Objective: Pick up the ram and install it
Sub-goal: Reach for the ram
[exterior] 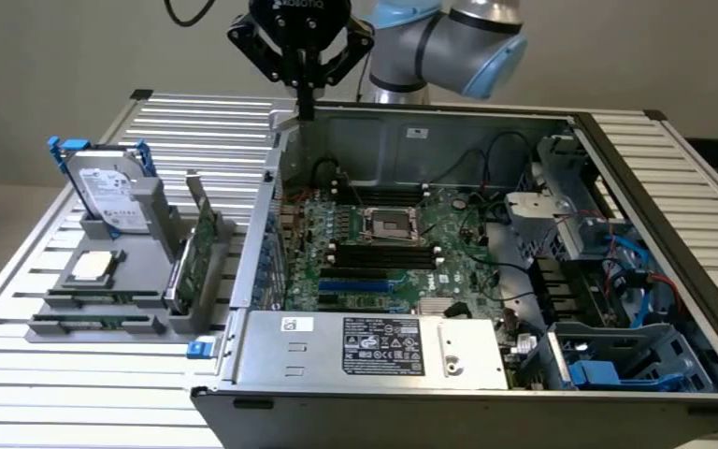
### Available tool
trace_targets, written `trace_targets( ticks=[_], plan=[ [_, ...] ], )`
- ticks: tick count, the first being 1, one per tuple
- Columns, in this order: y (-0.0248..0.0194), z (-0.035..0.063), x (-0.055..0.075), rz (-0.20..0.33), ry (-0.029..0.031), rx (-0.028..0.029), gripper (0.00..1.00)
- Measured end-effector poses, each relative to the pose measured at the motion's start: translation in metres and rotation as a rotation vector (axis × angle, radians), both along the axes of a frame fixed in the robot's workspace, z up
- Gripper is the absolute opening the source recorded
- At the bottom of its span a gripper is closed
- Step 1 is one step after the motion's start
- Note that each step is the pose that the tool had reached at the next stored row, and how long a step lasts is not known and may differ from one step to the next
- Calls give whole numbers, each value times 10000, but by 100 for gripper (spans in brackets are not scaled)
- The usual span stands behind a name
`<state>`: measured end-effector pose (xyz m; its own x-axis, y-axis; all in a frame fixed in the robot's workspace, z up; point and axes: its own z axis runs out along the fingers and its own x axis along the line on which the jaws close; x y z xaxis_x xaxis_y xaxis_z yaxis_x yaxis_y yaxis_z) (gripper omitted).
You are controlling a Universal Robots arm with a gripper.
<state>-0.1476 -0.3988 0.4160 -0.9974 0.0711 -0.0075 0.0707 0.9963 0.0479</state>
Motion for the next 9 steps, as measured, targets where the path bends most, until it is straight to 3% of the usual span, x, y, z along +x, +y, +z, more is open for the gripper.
trace_targets(
  ticks=[9],
  plan=[
    [0,-63,-408,-1,92,-4,11]
  ],
)
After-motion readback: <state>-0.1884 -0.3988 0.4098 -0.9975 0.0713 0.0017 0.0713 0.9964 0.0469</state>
